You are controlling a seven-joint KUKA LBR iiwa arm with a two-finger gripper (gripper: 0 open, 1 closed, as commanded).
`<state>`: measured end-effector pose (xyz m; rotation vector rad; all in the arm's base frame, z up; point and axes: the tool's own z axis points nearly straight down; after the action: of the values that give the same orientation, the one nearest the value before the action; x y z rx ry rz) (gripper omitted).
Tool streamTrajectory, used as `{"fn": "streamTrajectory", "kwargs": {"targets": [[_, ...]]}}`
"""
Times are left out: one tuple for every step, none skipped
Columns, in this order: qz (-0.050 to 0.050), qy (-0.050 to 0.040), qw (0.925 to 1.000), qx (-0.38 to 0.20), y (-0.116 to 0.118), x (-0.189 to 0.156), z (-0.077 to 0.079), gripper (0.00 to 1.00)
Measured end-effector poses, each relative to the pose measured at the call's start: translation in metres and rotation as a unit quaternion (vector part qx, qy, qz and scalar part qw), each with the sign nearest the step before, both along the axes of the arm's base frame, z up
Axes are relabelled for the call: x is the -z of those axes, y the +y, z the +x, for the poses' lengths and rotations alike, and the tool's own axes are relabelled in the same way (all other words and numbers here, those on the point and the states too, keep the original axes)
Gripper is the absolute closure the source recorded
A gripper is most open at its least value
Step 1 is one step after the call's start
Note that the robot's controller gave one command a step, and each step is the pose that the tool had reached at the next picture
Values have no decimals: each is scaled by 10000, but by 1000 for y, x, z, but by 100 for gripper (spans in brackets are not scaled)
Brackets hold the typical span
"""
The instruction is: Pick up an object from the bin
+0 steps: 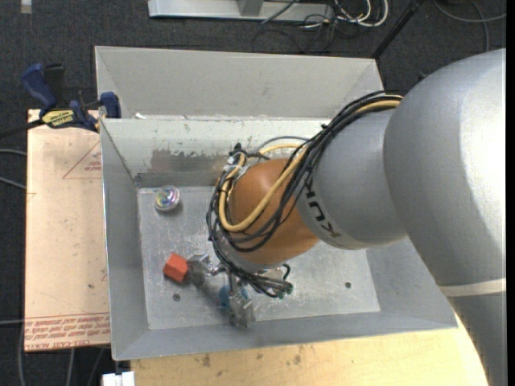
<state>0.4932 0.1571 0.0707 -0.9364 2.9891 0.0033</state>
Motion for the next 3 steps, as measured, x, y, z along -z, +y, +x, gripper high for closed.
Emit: {"fn": "streamTrajectory", "kwargs": {"targets": [[-16, 32, 9981, 623, -49, -11, 10, 0], [19, -61, 9988, 478, -4, -2, -8, 0], [-27, 3, 9971, 757, -96, -17, 46, 0]]}}
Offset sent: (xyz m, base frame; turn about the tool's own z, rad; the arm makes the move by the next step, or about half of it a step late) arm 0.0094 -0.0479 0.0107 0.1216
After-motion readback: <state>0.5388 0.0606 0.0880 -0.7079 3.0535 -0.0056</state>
